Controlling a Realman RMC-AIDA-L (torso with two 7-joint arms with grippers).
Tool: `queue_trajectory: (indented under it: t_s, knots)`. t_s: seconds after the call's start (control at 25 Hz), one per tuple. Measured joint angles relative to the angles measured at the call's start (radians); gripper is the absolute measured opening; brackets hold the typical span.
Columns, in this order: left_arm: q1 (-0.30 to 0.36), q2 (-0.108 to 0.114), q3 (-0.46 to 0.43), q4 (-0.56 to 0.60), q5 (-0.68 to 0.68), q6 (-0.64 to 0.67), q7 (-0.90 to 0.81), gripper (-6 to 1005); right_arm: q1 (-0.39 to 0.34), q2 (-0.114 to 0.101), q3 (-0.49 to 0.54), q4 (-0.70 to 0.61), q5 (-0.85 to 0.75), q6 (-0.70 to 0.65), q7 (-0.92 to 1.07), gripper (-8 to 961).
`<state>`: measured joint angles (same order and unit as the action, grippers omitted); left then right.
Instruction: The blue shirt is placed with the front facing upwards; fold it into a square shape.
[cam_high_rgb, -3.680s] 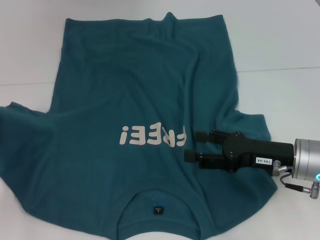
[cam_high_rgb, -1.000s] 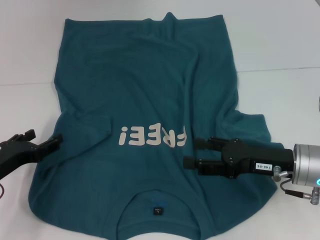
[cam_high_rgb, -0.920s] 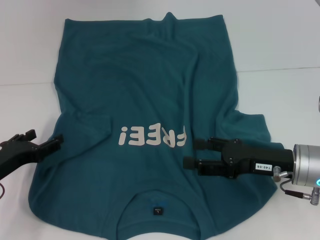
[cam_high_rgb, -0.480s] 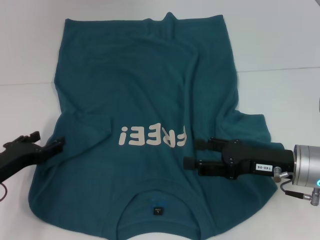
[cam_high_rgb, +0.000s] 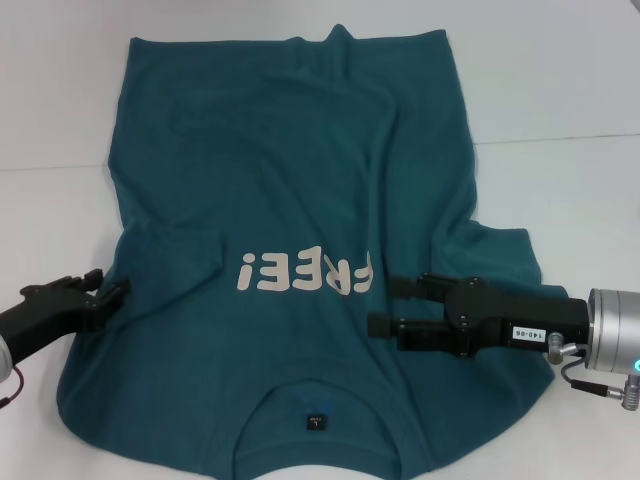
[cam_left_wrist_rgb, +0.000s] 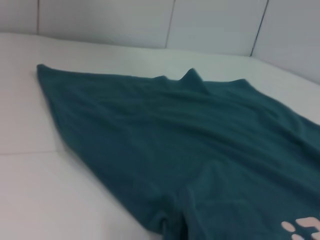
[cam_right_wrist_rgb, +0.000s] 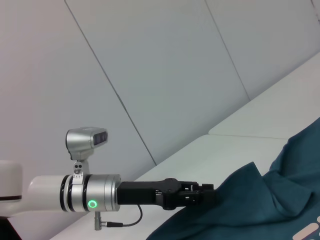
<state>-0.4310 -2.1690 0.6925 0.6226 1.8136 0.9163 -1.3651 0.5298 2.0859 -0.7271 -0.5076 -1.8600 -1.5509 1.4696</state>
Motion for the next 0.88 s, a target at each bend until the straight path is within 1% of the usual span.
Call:
queue_trajectory:
  t_s: [0.12,0.28,0.48,0.72,0.88]
  knots:
    - [-0.007,-0.001,0.016,-0.005,0.000,-0.034,-0.004,467,0.001,0.000,0.000,-0.001,0.000,0.001,0.000,901]
    - [-0.011,-0.001,0.026,-0.006,0.004,-0.042,-0.009,348,0.001,0.000,0.001,-0.004,0.000,0.001,0.002,901]
    - [-0.014,0.000,0.030,-0.002,0.009,-0.043,-0.018,110,0.001,0.000,0.002,-0.005,0.000,0.002,0.003,901]
    - [-0.014,0.002,0.030,0.002,0.010,-0.035,-0.028,20,0.001,0.000,0.004,-0.006,-0.001,0.005,0.002,900]
    - [-0.014,0.002,0.030,0.004,0.010,0.006,-0.036,23,0.002,0.000,0.004,-0.006,-0.001,0.007,0.003,900]
